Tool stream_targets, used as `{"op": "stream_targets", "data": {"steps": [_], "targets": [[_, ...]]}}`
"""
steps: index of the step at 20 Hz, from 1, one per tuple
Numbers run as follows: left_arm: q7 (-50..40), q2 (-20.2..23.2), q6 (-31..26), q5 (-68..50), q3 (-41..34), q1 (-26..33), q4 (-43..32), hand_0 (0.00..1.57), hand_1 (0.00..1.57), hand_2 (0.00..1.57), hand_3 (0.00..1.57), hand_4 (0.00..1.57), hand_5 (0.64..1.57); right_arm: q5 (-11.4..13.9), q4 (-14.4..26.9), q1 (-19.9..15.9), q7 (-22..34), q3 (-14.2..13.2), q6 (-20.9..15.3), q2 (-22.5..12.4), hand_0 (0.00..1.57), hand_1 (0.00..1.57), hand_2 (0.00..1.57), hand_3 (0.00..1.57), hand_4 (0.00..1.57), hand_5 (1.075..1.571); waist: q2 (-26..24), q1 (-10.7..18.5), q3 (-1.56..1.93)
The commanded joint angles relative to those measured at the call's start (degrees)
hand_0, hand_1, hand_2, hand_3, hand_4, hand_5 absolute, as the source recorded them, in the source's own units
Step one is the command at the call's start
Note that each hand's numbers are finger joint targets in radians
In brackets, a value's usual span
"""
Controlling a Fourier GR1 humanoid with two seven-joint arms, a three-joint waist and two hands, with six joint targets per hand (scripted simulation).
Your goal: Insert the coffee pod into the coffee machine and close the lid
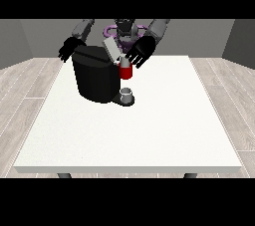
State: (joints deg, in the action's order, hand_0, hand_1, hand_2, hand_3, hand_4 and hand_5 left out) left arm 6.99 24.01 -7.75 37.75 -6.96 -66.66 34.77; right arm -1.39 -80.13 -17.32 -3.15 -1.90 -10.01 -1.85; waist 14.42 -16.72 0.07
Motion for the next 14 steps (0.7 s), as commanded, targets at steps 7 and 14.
{"op": "stream_targets", "data": {"steps": [7, 14], "targets": [[-0.3, -0.3, 0.4, 1.3, 0.4, 0.3, -0.5, 1.12, 1.12, 1.16, 0.99, 0.44, 1.571, -2.1, 0.6, -1.8, 1.3, -2.4, 1.9, -2.5, 0.0, 0.0, 0.0, 0.0, 0.41, 1.571, 0.7, 0.0, -0.06], [0.6, 2.1, -0.4, 2.4, 0.4, -2.9, 0.4, 1.05, 1.05, 1.12, 0.96, 0.36, 1.571, -0.1, 2.2, -2.7, -1.9, -1.2, -1.1, 0.3, 0.0, 0.0, 0.0, 0.0, 0.46, 1.571, 2.8, 1.2, -0.05]]}}
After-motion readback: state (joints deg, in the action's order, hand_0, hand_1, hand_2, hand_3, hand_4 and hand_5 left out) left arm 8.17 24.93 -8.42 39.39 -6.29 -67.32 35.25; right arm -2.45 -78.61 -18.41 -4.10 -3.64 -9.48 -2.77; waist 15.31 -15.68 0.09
